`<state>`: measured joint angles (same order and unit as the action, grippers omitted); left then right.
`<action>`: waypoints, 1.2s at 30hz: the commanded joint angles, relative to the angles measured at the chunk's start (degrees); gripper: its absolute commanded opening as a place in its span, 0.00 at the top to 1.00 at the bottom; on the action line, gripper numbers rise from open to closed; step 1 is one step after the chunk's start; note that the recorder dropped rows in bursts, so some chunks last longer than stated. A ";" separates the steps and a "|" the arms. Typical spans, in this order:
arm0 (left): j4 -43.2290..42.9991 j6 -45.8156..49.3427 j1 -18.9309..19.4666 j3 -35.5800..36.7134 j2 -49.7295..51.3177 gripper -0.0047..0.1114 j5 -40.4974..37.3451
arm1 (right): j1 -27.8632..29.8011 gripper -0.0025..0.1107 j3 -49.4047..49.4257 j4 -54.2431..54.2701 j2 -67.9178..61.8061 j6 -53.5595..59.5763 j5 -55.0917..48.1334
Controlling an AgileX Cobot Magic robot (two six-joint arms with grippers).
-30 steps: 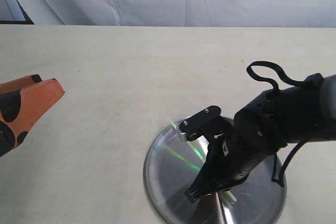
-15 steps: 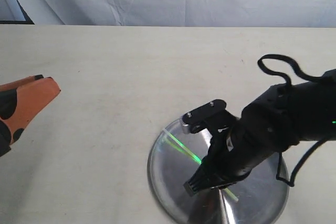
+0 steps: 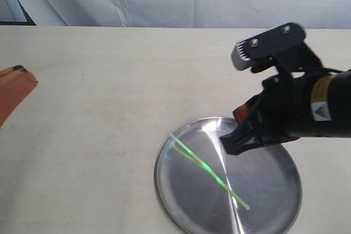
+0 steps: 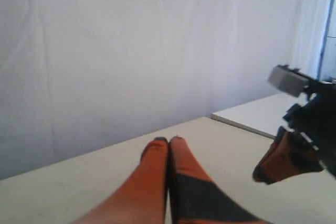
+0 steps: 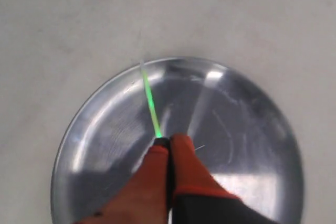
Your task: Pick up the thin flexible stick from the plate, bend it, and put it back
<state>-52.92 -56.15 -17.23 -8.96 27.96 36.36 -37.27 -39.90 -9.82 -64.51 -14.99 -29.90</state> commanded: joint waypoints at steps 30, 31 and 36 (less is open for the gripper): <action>-43.42 -42.82 0.03 5.82 -24.65 0.96 -27.67 | 0.15 0.99 13.36 -19.79 57.02 -6.00 -3.77; -43.42 -42.82 0.03 5.83 -24.65 0.96 -27.50 | 0.15 0.99 13.36 -19.28 57.02 -6.12 -4.01; -42.96 -42.82 0.03 5.83 -24.65 0.96 -26.90 | 0.15 0.99 13.36 -18.44 56.91 -6.51 -4.08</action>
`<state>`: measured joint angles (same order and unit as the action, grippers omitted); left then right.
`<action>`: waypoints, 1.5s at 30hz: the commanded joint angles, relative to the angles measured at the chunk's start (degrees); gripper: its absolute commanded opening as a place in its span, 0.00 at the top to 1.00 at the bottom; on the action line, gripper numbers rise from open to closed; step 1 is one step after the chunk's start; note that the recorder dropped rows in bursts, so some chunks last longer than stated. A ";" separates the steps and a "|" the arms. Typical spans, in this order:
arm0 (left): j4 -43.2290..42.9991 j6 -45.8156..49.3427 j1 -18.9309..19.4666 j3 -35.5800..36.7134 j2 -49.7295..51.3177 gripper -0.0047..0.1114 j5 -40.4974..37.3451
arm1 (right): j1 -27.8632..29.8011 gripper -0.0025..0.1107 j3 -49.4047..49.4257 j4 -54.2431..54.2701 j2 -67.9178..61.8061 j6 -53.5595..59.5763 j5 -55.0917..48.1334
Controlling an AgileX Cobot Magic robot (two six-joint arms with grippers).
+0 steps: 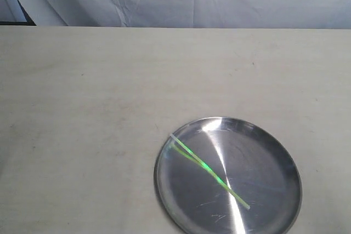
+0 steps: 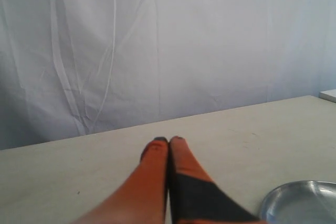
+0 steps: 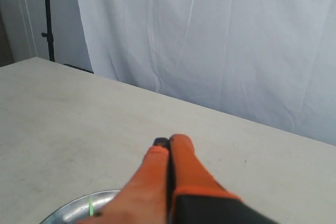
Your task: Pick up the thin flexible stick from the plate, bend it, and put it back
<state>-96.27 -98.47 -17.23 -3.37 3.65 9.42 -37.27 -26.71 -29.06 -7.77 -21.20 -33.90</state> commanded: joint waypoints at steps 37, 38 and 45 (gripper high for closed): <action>-0.20 -0.31 0.03 0.23 -0.34 0.96 -0.50 | 26.89 0.99 17.60 12.51 2.77 -0.19 21.90; -0.20 -0.31 0.03 0.23 -0.34 0.96 -0.50 | 29.90 0.99 19.84 12.87 3.23 -0.19 26.18; -0.20 -0.31 0.03 0.23 -0.34 0.96 -0.39 | 40.65 0.99 26.71 21.81 7.77 -0.19 25.71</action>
